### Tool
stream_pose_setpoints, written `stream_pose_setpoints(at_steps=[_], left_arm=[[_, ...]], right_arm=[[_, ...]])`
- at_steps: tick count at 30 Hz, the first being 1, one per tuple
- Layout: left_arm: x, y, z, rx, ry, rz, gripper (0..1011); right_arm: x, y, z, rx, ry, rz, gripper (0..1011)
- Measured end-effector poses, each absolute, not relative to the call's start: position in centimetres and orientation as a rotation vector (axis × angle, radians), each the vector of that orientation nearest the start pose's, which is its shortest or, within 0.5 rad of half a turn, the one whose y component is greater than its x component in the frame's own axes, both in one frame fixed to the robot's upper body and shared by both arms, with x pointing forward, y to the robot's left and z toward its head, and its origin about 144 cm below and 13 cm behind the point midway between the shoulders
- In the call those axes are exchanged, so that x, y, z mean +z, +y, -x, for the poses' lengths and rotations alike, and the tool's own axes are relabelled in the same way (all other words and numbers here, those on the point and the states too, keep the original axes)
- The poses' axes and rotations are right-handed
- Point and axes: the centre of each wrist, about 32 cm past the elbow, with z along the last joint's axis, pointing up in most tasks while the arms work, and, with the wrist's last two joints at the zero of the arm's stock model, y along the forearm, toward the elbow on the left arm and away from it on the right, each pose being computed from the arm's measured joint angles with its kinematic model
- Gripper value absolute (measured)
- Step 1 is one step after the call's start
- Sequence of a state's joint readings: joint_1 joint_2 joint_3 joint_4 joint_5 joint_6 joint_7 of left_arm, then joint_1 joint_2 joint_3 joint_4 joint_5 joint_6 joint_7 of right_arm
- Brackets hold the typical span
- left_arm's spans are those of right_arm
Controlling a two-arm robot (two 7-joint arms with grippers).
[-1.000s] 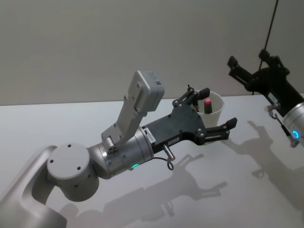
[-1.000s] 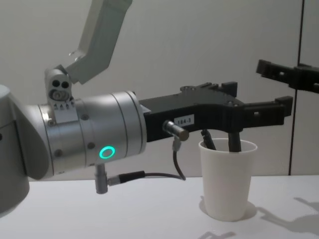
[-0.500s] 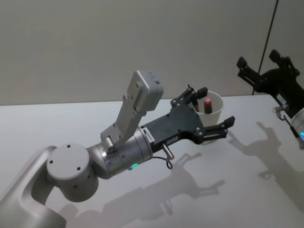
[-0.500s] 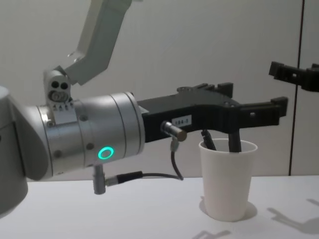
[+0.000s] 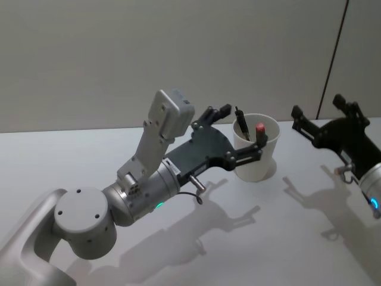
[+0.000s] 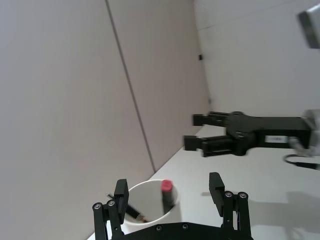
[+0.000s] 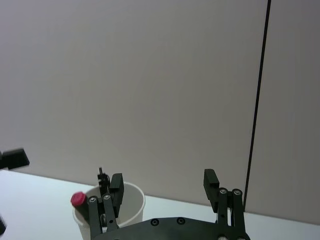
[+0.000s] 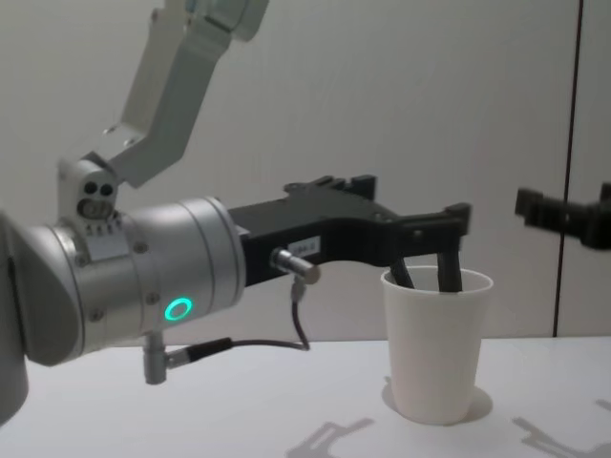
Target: Place the pen into the pen holder.
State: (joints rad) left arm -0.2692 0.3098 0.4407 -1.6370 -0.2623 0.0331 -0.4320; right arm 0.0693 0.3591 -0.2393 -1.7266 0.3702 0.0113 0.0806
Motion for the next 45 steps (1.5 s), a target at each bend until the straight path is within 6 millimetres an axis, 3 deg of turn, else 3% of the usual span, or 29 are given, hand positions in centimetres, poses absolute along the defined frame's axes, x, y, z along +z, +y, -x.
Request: stream_pose_setpoints(at_steps=[13,31,45], left_arm=[[121.6,18.6,-49.7,0.867,-0.22,-0.02,1001],[120.5,19.7,-49.2,1.096,-0.262,-0.058,1001],[120.4,19.8,-49.2,1.123,-0.268,-0.062,1001]], right_arm=[[118.9,-23.8,-44.4,-1.23,-0.075,-0.028,1001],[118.9,-23.7,-44.3,-1.23,-0.074,-0.025,1001],[118.9,-23.7,-44.3,-1.23,-0.075,-0.026,1001]])
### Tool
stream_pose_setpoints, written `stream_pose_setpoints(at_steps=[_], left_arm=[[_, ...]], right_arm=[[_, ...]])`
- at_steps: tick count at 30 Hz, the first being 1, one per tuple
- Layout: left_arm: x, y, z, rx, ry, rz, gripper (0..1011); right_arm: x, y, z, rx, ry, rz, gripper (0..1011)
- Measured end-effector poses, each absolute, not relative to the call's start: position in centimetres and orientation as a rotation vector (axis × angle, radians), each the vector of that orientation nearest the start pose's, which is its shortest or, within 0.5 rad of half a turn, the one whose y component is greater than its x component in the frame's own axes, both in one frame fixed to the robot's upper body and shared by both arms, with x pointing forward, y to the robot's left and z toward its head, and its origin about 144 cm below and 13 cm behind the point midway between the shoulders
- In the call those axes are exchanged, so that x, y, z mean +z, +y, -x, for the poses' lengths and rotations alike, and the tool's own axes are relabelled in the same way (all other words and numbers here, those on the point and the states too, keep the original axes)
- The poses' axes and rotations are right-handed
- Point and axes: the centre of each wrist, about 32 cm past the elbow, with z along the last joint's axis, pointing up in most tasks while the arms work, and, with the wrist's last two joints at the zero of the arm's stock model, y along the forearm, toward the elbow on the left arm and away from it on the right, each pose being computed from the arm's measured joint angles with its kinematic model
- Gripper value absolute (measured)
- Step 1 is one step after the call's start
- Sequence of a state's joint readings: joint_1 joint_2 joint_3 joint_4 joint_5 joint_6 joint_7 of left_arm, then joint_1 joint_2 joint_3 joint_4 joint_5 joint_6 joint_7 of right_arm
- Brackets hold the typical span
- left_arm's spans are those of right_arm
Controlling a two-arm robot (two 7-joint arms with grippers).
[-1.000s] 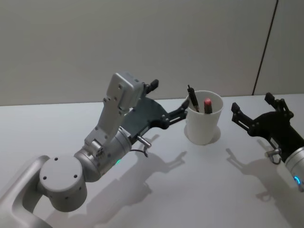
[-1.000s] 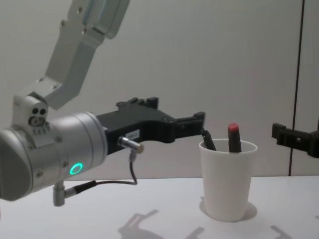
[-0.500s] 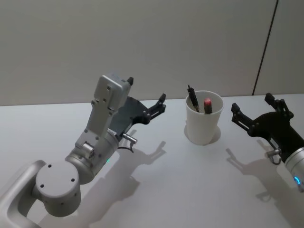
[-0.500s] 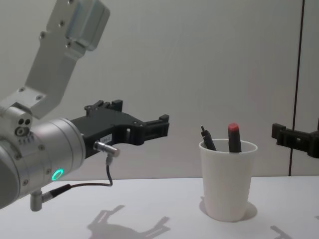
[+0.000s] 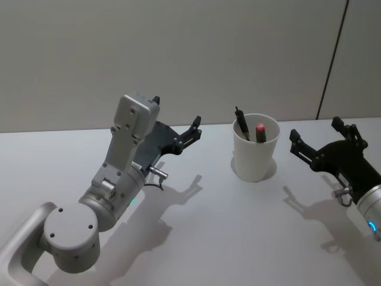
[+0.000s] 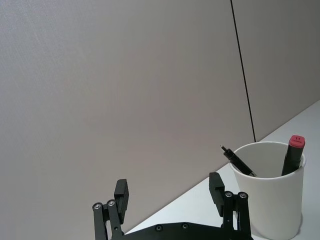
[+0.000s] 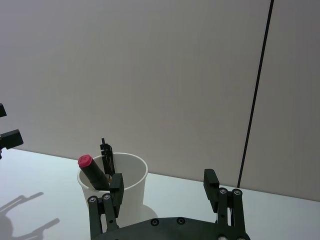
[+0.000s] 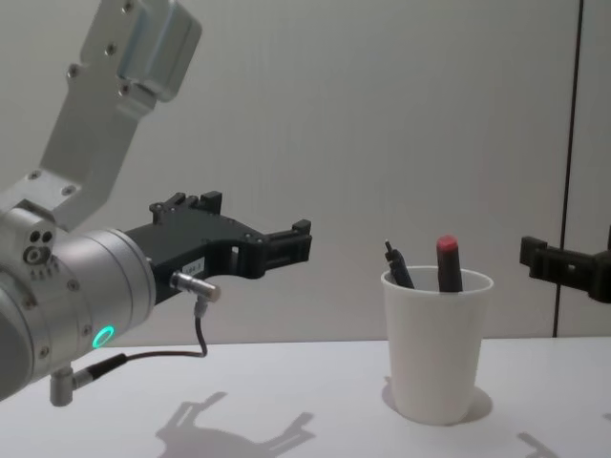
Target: Place the pen into the pen holder.
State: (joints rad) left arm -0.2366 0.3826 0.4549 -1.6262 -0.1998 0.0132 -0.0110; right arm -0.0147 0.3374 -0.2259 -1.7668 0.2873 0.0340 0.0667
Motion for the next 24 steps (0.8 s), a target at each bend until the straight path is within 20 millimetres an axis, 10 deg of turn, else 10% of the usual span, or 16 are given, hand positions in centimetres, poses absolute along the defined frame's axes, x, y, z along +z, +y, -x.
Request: stream_pose_setpoints(at_steps=[24], left_arm=[[120.44,19.84,-49.2,1.124,-0.267,-0.061,1001]], right_arm=[[118.87,-23.71,-44.33,-1.229,-0.075,-0.026,1001]])
